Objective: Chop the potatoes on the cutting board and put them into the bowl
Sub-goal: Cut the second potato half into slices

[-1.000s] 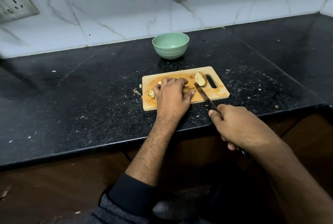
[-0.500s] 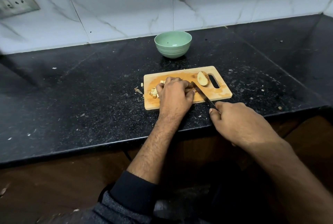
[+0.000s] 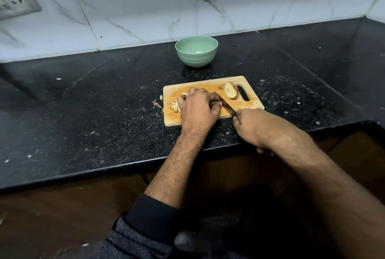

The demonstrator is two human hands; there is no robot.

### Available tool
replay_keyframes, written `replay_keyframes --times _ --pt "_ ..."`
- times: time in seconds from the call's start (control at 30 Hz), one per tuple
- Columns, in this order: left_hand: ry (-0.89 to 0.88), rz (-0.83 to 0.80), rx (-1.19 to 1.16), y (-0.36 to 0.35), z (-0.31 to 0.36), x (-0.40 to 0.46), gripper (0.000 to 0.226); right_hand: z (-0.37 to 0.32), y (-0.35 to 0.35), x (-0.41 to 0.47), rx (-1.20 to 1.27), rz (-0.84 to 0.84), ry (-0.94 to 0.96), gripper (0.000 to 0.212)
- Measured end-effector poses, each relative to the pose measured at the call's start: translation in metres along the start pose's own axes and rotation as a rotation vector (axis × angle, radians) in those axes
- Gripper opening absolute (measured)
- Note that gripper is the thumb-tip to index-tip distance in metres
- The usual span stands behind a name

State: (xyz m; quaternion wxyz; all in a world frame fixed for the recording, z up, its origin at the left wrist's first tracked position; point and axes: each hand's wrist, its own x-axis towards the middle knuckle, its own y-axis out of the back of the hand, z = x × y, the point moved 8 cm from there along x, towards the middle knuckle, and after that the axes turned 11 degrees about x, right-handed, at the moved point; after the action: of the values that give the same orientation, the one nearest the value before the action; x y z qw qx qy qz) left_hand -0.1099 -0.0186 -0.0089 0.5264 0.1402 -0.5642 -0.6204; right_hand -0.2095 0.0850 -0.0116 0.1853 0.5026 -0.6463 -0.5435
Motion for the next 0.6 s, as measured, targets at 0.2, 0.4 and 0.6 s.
replay_keyframes --times 0.2,0.4,0.6 --pt "0.005 0.020 0.020 0.002 0.000 -0.001 0.013 0.013 -0.007 -0.024 0.051 -0.009 0.005 0.029" --pt "0.001 0.024 0.036 0.002 0.002 -0.004 0.012 0.024 -0.011 -0.046 0.049 0.043 0.032 0.029" --pt "-0.006 0.012 0.032 0.004 0.001 -0.005 0.020 0.019 0.003 -0.065 0.015 0.046 0.003 0.033"
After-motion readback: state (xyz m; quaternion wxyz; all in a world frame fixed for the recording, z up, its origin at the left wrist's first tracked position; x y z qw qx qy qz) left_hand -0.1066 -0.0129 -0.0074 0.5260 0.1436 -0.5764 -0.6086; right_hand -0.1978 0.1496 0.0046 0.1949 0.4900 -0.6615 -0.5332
